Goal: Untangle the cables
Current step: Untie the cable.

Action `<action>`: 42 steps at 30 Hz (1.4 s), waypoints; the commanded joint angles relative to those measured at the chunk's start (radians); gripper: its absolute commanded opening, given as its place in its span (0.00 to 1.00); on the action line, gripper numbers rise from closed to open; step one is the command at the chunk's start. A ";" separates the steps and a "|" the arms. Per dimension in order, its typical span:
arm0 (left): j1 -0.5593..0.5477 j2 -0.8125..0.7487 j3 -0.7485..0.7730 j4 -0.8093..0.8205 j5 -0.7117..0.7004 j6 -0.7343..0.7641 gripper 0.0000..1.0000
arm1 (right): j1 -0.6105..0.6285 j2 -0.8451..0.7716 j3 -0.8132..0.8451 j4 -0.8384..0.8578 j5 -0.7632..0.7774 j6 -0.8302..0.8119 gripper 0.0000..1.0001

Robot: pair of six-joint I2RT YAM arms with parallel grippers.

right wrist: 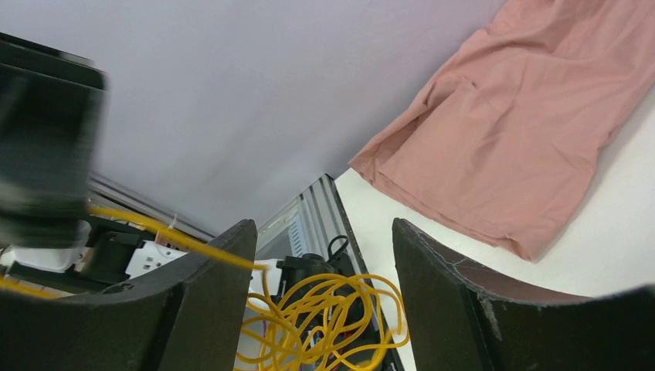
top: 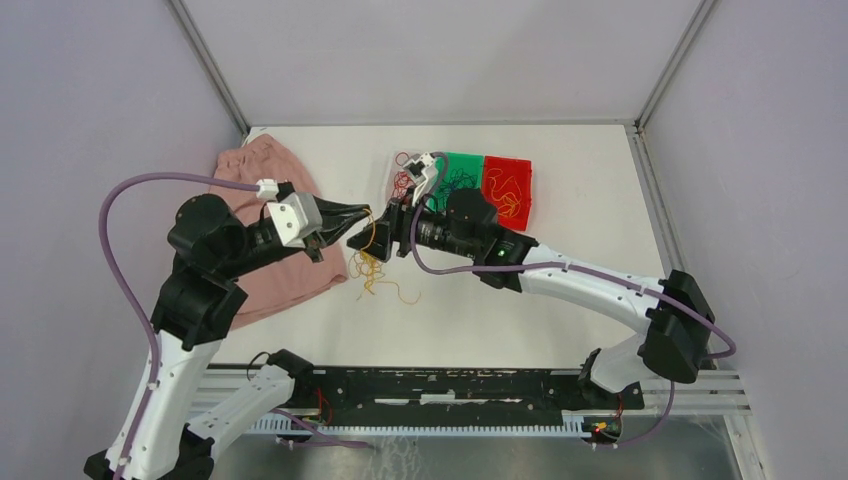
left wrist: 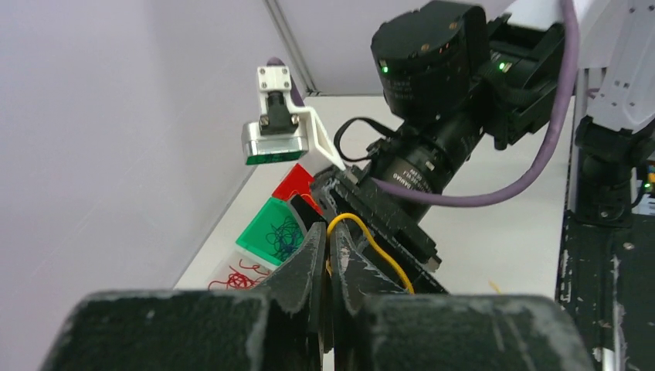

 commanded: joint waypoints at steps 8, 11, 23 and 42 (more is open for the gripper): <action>0.002 0.050 0.164 0.089 0.062 -0.143 0.07 | 0.006 0.028 -0.153 0.039 0.098 -0.056 0.68; 0.003 0.074 0.204 0.094 0.067 -0.159 0.07 | 0.006 0.042 -0.194 0.046 0.129 -0.060 0.68; 0.002 0.110 0.317 0.107 0.054 -0.179 0.06 | 0.005 0.080 -0.292 0.041 0.220 -0.084 0.64; 0.002 0.126 0.443 0.146 -0.053 -0.092 0.03 | -0.008 -0.014 -0.387 0.081 0.279 -0.017 0.78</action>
